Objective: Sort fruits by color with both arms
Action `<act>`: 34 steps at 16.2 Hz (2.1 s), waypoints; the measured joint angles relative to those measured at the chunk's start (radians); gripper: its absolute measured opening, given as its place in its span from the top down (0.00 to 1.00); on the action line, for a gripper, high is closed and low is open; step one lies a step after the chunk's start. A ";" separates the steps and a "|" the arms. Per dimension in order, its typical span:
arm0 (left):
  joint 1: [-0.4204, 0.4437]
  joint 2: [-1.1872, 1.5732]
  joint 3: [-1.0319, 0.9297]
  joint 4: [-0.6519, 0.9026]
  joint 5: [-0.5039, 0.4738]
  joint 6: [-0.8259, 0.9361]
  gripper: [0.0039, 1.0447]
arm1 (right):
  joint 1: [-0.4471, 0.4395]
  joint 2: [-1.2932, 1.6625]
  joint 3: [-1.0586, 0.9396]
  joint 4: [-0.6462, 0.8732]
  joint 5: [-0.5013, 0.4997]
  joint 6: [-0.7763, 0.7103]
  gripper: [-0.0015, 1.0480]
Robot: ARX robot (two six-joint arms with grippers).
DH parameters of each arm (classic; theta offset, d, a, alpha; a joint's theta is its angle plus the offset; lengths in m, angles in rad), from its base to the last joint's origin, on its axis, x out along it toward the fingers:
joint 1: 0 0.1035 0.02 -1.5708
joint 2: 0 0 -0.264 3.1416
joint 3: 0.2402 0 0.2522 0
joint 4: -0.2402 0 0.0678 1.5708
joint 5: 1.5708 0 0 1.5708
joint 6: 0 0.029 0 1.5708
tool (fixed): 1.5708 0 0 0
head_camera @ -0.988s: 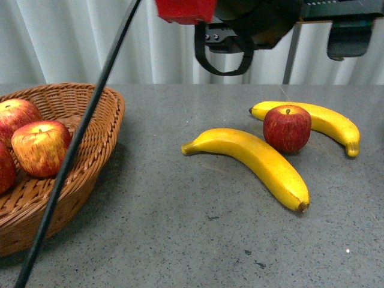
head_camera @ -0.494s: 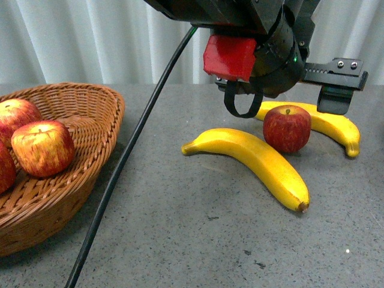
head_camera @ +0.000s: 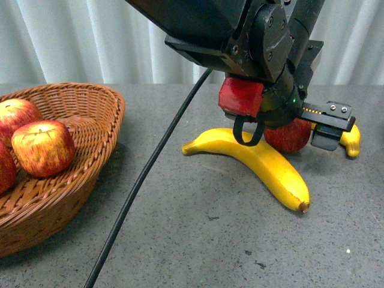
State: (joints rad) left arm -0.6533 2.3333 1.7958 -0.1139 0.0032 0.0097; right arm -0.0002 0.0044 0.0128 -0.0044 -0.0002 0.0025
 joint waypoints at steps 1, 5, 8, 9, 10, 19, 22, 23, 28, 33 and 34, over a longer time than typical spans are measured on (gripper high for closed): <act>0.000 0.005 0.009 -0.002 0.000 0.003 0.15 | 0.000 0.000 0.000 0.000 0.000 0.000 0.06; -0.002 -0.002 0.020 0.010 -0.010 0.007 0.33 | 0.000 0.000 0.000 0.000 0.000 0.000 0.06; 0.034 -0.160 -0.117 0.118 -0.059 -0.003 0.33 | 0.000 0.000 0.000 0.000 0.000 0.000 0.06; 0.059 -0.229 -0.169 0.163 -0.080 -0.007 0.34 | 0.000 0.000 0.000 0.000 0.000 0.000 0.06; 0.091 -0.299 -0.221 0.200 -0.100 -0.014 0.34 | 0.000 0.000 0.000 0.000 0.000 0.000 0.06; 0.481 -0.525 -0.716 0.390 -0.257 -0.161 0.34 | 0.000 0.000 0.000 0.000 0.000 0.000 0.06; 0.494 -0.548 -0.730 0.402 -0.257 -0.187 0.07 | 0.000 0.000 0.000 0.000 0.000 0.000 0.06; 0.493 -0.563 -0.731 0.403 -0.255 -0.187 0.04 | 0.000 0.000 0.000 0.000 0.000 0.000 0.06; 0.493 -0.721 -0.788 0.458 -0.246 -0.181 0.06 | 0.000 0.000 0.000 0.000 0.000 0.000 0.06; 0.530 -1.122 -1.073 0.538 -0.286 -0.076 0.06 | 0.000 0.000 0.000 0.000 0.000 0.000 0.06; 0.541 -1.207 -1.147 0.531 -0.301 -0.051 0.06 | 0.000 0.000 0.000 0.000 0.000 0.000 0.06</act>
State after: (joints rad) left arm -0.1127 1.1263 0.6483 0.4175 -0.2981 -0.0410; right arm -0.0002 0.0044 0.0128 -0.0044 0.0002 0.0025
